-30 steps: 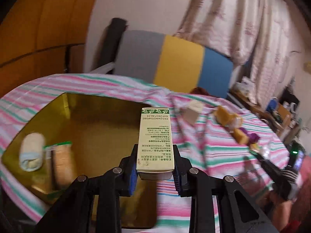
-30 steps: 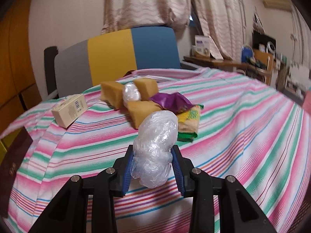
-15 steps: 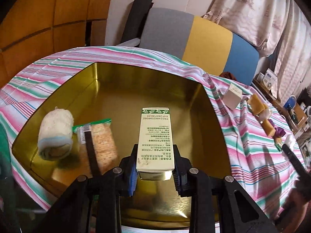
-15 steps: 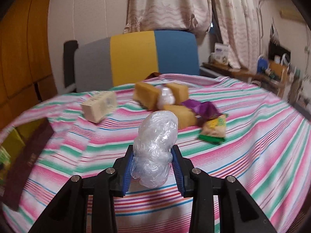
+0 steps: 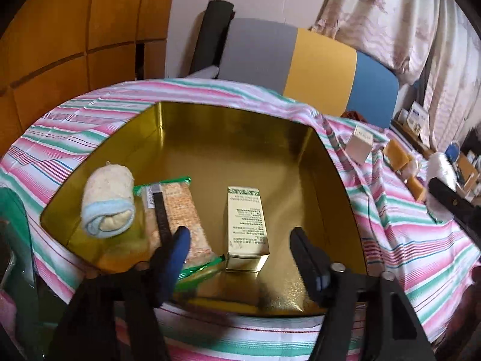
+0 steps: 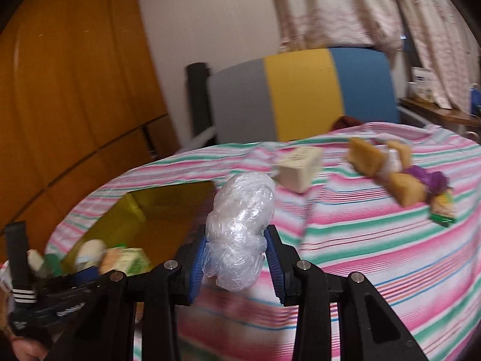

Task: Organize objects
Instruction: 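Place the medicine box in the tray with the left gripper, then lower the plastic bundle into the tray with the right gripper and release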

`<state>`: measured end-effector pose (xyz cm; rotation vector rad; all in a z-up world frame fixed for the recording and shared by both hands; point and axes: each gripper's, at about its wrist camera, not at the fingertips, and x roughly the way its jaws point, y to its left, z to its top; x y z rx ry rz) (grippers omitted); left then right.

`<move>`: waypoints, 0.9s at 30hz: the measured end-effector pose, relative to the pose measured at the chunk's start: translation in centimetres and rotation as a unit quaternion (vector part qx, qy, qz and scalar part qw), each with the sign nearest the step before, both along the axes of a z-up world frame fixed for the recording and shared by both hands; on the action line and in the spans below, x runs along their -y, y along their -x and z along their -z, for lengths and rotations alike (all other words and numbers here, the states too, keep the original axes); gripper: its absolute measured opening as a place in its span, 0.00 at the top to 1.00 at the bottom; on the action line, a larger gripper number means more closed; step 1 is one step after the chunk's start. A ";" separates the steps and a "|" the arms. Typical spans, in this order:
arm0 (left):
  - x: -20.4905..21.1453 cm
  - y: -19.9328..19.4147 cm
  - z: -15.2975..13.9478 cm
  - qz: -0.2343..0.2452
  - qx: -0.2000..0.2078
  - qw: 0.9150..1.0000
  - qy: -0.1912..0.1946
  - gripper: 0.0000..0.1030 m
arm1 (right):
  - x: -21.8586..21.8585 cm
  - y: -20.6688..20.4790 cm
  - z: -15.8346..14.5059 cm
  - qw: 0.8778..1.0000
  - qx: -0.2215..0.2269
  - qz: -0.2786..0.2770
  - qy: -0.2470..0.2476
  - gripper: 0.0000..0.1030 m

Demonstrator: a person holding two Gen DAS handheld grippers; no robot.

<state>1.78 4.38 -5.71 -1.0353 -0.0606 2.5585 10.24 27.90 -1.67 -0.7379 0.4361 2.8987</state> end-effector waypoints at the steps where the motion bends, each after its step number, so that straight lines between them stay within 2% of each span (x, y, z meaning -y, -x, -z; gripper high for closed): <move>1: 0.2 -0.1 -0.2 -0.002 -0.002 1.000 -0.001 0.28 | 0.7 0.2 -0.1 1.000 0.001 -0.010 0.002 0.64; 4: 1.1 -0.4 -1.0 -0.026 -0.020 0.999 -0.005 0.19 | 2.8 0.9 0.0 0.999 0.010 -0.044 0.010 0.64; 6: 2.0 -0.3 -1.6 -0.062 -0.030 0.998 -0.005 0.05 | 4.2 1.3 0.1 0.998 0.018 -0.064 0.012 0.64; 8: 3.0 -0.1 -2.1 -0.092 -0.033 0.995 -0.017 0.02 | 5.5 1.6 0.2 0.996 0.022 -0.084 0.006 0.64; 11: 4.8 0.2 -2.6 -0.130 -0.030 0.990 -0.041 0.01 | 7.5 2.3 0.8 0.993 0.040 -0.112 -0.013 0.64; 14: 5.7 0.2 -3.0 -0.159 -0.039 0.986 -0.040 0.00 | 9.3 2.8 1.6 0.989 0.059 -0.132 -0.026 0.64; 21: 6.4 0.3 -3.1 -0.176 -0.033 0.983 -0.046 0.00 | 10.5 3.6 3.0 0.986 0.084 -0.143 -0.031 0.63; 27: 6.0 0.1 -2.7 -0.171 -0.022 0.984 -0.046 0.00 | 10.2 3.6 3.5 0.986 0.094 -0.139 -0.019 0.56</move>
